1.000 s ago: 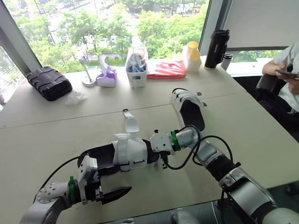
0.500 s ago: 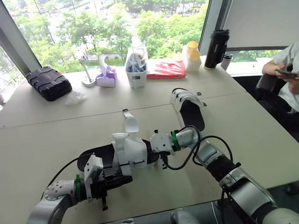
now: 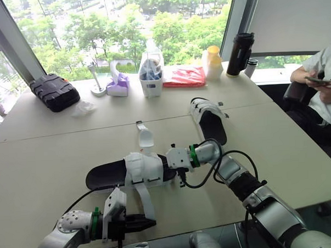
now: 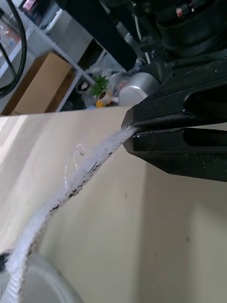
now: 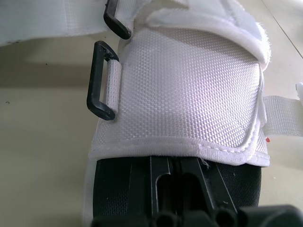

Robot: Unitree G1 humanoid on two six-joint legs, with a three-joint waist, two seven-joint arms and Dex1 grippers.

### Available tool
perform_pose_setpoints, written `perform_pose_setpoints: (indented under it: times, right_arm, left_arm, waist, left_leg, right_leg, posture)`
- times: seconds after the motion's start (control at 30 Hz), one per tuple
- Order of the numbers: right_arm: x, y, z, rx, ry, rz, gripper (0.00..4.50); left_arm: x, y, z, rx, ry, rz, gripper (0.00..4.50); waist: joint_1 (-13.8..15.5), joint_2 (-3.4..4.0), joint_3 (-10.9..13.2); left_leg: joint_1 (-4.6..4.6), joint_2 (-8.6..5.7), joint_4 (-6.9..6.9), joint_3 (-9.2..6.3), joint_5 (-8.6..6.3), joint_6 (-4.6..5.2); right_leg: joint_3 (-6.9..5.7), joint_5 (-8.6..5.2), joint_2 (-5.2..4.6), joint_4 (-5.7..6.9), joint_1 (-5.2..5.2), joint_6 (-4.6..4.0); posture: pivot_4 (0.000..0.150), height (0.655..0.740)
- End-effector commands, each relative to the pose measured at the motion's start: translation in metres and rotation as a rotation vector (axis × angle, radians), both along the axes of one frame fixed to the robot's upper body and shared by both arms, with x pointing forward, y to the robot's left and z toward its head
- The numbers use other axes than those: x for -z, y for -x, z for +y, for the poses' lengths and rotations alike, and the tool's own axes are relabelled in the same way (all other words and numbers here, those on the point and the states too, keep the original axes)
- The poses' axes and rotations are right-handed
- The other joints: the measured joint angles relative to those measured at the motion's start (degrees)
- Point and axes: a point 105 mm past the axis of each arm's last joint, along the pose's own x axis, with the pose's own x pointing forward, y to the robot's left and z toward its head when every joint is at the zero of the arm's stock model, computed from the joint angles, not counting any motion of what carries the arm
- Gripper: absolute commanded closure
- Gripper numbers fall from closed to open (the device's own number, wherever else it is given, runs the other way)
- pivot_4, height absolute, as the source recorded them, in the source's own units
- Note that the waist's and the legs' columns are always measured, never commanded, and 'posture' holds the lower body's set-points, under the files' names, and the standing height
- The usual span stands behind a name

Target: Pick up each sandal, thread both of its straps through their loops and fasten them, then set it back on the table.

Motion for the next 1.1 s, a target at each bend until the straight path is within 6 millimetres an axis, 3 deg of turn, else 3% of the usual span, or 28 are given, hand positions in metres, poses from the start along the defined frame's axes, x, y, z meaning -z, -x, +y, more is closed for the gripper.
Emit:
perform_pose_setpoints:
  times: [0.03,0.3,0.5,0.77,1.1]
  right_arm:
    - [0.024,0.002,-0.009,0.023,0.1,0.049,4.5]
    - [0.025,0.001,-0.009,0.025,0.099,0.049,4.5]
    - [0.024,0.001,-0.008,0.027,0.098,0.048,4.5]
    - [0.025,0.001,-0.008,0.023,0.098,0.046,4.5]
    - [0.025,0.001,-0.006,0.014,0.104,0.04,4.5]
  left_arm:
    - [0.008,0.01,-0.002,0.082,-0.081,-0.011,4.46]
    - [0.017,0.027,0.007,0.245,-0.221,-0.055,4.46]
    - [0.005,0.028,0.012,0.289,-0.236,-0.112,4.46]
    - [-0.048,-0.021,0.015,0.056,-0.061,-0.209,4.46]
    - [-0.086,-0.062,0.016,-0.125,0.11,-0.264,4.46]
  waist:
    - [-0.01,0.0,0.0]
    - [-0.08,0.06,-0.03]
    - [-0.09,0.08,-0.02]
    - [-0.04,0.06,0.0]
    - [-0.1,0.06,0.0]
  left_leg:
    - [0.0,0.0,0.0,0.0,0.0,0.0]
    - [0.03,0.0,-0.07,0.02,0.0,0.0]
    - [0.03,0.02,-0.12,0.01,-0.01,0.02]
    - [0.02,0.01,-0.12,-0.02,-0.01,0.02]
    - [0.03,-0.04,-0.1,-0.02,0.0,0.02]
  right_leg:
    - [0.0,0.0,0.0,0.0,0.0,0.0]
    - [0.0,-0.01,0.0,-0.01,0.0,-0.01]
    - [0.0,-0.03,0.01,-0.02,-0.01,0.0]
    - [-0.02,-0.04,0.01,-0.02,-0.02,0.02]
    - [-0.05,0.02,0.03,0.0,-0.02,0.0]
  posture:
    - [0.15,0.74]
    - [0.15,0.74]
    - [0.15,0.74]
    - [0.15,0.74]
    - [0.15,0.74]
